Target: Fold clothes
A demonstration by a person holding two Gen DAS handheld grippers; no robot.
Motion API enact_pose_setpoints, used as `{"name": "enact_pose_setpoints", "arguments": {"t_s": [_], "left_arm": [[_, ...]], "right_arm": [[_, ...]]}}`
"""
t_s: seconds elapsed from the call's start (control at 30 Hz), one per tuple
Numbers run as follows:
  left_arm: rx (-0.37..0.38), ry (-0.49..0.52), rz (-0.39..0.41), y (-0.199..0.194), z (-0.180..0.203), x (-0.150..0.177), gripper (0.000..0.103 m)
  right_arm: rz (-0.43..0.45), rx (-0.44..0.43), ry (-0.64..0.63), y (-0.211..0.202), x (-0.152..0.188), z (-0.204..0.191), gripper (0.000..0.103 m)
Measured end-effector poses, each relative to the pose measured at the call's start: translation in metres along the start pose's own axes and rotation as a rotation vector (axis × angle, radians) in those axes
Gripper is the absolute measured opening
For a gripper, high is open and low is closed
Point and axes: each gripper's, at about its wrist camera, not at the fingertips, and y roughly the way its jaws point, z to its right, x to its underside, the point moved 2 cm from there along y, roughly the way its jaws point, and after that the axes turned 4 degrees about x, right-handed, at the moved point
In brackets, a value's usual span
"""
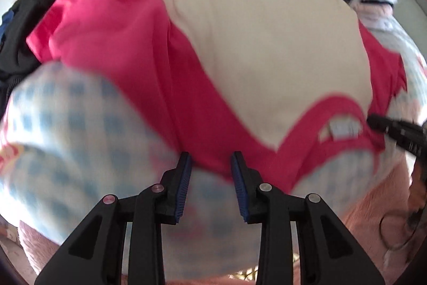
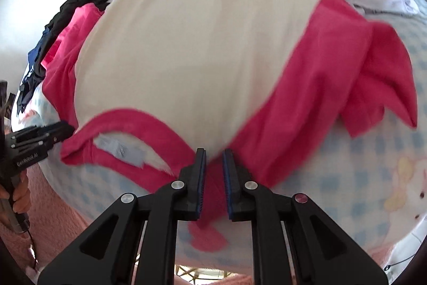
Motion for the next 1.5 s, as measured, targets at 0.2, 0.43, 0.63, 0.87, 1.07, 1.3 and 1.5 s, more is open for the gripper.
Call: {"name": "enact_pose_setpoints", "arguments": {"t_s": [0.2,0.43,0.63,0.87,1.07,1.3,1.5], "left_arm": [[0.115,-0.09,0.093,-0.033,-0.025,0.011,0.033],[0.157,-0.311,0.223,-0.04,-0.062,-0.004,0.038],[0.101,-0.338,0.176,-0.022,-0.069,-0.008,0.024],[0.14,-0.335,0.16,-0.021,-0.073,-0.007,0.02],[0.276,-0.347,0.192,-0.029,-0.069,-0.002,0.032],[0.207,-0.313,0.15,-0.015,-0.063,0.004,0.03],[0.186,-0.279,0.124,-0.024,-0.063,0.008,0.033]], "right_arm": [[0.12,-0.121,-0.026,-0.049,-0.007,-0.033,0.015],[-0.006,-0.254,-0.294,-0.011,-0.019,-0.152,0.015],[-0.045,-0.288,-0.289,0.02,-0.017,-0.186,0.016],[-0.102,-0.222,-0.205,0.042,-0.019,-0.149,0.006],[-0.033,-0.255,-0.201,0.016,-0.023,-0.141,0.014],[-0.058,-0.233,-0.296,0.04,-0.029,-0.175,0.015],[-0.12,-0.295,-0.387,0.036,-0.007,-0.188,0.019]]}}
